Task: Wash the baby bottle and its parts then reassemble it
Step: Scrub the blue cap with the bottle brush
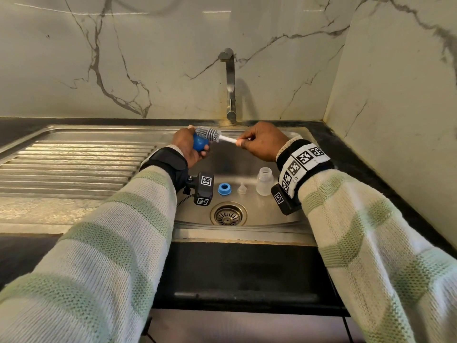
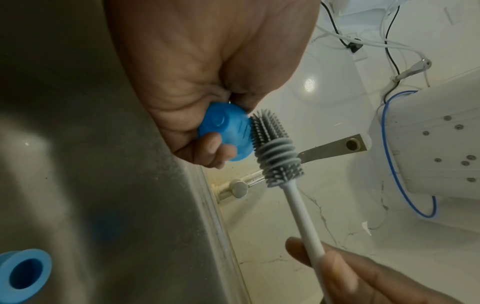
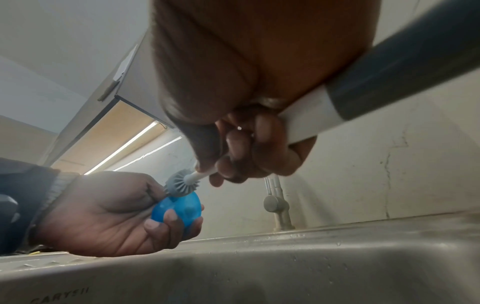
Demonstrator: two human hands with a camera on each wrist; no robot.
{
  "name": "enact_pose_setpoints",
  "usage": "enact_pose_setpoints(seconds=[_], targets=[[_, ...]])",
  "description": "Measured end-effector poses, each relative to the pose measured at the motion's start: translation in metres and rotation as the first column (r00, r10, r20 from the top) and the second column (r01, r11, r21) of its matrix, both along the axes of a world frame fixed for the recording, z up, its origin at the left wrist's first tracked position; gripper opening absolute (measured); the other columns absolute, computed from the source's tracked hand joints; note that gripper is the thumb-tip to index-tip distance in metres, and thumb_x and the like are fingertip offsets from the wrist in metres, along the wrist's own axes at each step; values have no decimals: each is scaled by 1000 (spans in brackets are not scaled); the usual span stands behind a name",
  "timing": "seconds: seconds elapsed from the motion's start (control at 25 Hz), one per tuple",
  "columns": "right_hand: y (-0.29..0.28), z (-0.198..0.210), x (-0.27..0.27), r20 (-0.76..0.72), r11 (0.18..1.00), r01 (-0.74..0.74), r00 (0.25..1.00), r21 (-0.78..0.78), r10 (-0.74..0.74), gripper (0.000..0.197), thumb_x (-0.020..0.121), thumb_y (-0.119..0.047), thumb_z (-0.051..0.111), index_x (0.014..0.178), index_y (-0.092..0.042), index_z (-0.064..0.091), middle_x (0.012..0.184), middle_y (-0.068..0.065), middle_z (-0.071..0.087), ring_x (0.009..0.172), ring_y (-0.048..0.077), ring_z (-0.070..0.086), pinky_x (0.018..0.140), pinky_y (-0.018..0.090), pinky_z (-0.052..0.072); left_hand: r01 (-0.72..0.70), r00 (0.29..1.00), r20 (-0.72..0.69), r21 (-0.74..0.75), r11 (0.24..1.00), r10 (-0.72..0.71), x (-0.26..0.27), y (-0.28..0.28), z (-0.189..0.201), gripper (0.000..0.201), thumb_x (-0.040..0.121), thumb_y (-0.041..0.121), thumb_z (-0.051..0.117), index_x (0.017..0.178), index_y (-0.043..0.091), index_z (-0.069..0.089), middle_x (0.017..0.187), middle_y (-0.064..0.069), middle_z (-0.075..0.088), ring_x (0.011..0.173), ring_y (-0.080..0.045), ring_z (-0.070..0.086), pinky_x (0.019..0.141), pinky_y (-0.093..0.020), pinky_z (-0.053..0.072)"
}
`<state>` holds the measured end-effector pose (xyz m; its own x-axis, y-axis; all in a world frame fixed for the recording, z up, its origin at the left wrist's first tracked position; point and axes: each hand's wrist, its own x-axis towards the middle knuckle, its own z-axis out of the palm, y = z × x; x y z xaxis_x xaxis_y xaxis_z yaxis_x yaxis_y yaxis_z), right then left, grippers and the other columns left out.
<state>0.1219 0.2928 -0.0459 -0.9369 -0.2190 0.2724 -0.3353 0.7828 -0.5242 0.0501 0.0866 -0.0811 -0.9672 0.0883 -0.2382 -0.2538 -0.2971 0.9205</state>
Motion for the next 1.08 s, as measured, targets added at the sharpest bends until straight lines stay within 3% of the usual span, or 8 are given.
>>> enact_pose_setpoints(seconds=[0.16, 0.48, 0.6, 0.8, 0.96, 1.08], targets=[[1, 0, -1, -15, 1000, 13, 1000, -29, -13, 23, 93, -27, 64, 109, -15, 75, 71, -9, 63, 63, 9, 53, 59, 22, 45, 14, 1000, -20, -6, 1000, -14, 0, -1, 2, 44, 104, 44, 27, 113, 10, 53, 80, -8, 59, 52, -14, 46, 42, -18, 36], [4, 1, 1, 48, 999, 11, 999, -34, -9, 21, 92, -29, 64, 106, -18, 76, 68, -7, 64, 59, 10, 53, 55, 23, 45, -1, 1000, -25, 17, 1000, 2, 1, -1, -1, 41, 104, 39, 30, 121, 8, 51, 88, -12, 62, 63, -19, 55, 46, -22, 45], [2, 0, 1, 6, 1000, 26, 1000, -11, -26, 23, 93, -28, 63, 109, -17, 75, 75, -5, 67, 63, 10, 55, 62, 27, 47, -17, 1000, -20, 8, 1000, 17, 3, -1, 0, 42, 104, 35, 29, 126, 6, 49, 92, -14, 61, 65, -20, 55, 47, -22, 46], [6, 2, 2, 28, 999, 40, 999, -31, -40, 24, 93, -29, 63, 111, -17, 74, 82, 0, 71, 64, 10, 55, 59, 22, 46, -12, 1000, -24, -18, 1000, 11, 4, 0, 3, 42, 105, 37, 25, 112, 8, 54, 84, -11, 60, 57, -15, 50, 45, -20, 40], [4, 3, 3, 52, 999, 29, 998, -42, -26, 24, 93, -29, 64, 111, -17, 74, 71, -6, 64, 61, 11, 54, 55, 21, 44, 20, 1000, -21, 1, 1000, -20, 5, 0, 3, 45, 104, 43, 27, 113, 8, 53, 82, -10, 60, 57, -15, 48, 46, -21, 39], [6, 2, 1, 6, 999, 39, 999, -37, -39, 24, 93, -28, 64, 111, -16, 74, 74, -5, 65, 62, 9, 54, 56, 20, 43, 16, 1000, -21, 18, 1000, -15, 5, 0, 4, 40, 104, 40, 29, 113, 9, 51, 84, -11, 59, 59, -16, 50, 45, -20, 41]])
